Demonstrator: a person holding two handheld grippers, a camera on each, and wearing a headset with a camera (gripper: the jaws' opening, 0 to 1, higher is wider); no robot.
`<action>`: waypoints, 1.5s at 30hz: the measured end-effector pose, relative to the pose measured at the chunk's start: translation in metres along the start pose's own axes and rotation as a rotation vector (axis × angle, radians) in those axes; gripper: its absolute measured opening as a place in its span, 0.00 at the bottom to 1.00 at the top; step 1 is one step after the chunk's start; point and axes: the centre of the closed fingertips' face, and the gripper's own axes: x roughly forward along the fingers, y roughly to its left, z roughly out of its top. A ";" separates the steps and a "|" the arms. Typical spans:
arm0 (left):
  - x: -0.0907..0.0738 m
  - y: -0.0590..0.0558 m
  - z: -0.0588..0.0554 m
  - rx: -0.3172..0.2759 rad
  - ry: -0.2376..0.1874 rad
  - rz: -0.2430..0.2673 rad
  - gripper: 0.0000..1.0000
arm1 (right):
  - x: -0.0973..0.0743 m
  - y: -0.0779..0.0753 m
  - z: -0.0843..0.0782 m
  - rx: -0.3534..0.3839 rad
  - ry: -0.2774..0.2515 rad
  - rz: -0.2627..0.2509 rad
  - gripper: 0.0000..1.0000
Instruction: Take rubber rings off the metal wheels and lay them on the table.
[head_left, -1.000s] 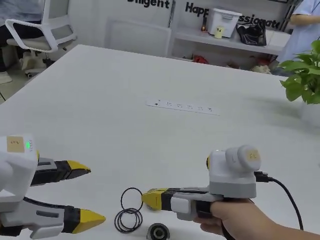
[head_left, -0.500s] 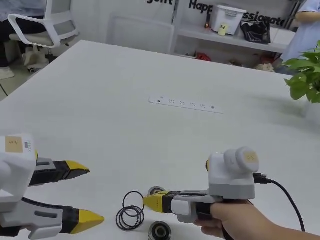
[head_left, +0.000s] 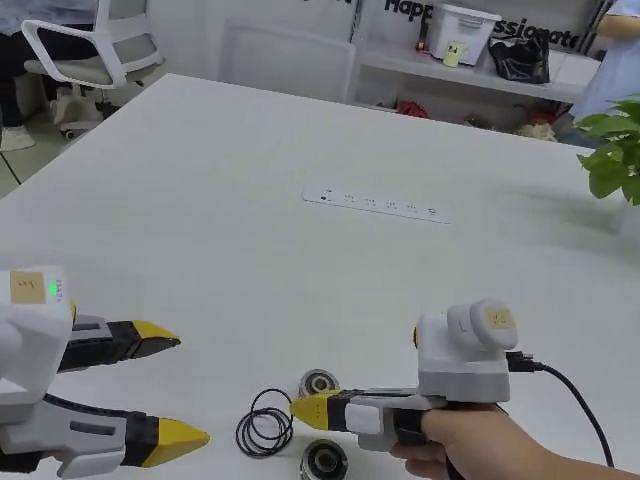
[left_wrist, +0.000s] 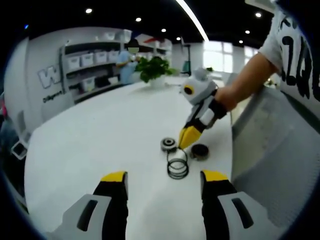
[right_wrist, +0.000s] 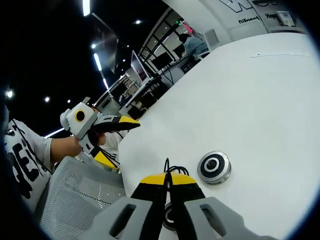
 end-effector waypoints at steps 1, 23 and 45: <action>0.000 0.000 0.000 -0.001 0.000 0.000 0.60 | 0.000 -0.001 -0.001 0.002 0.002 -0.002 0.00; 0.001 -0.002 -0.008 -0.008 0.015 -0.004 0.59 | 0.001 -0.013 -0.010 0.060 0.028 -0.034 0.00; 0.006 -0.006 -0.009 -0.010 0.027 -0.021 0.59 | 0.000 -0.021 -0.015 0.113 0.032 -0.051 0.00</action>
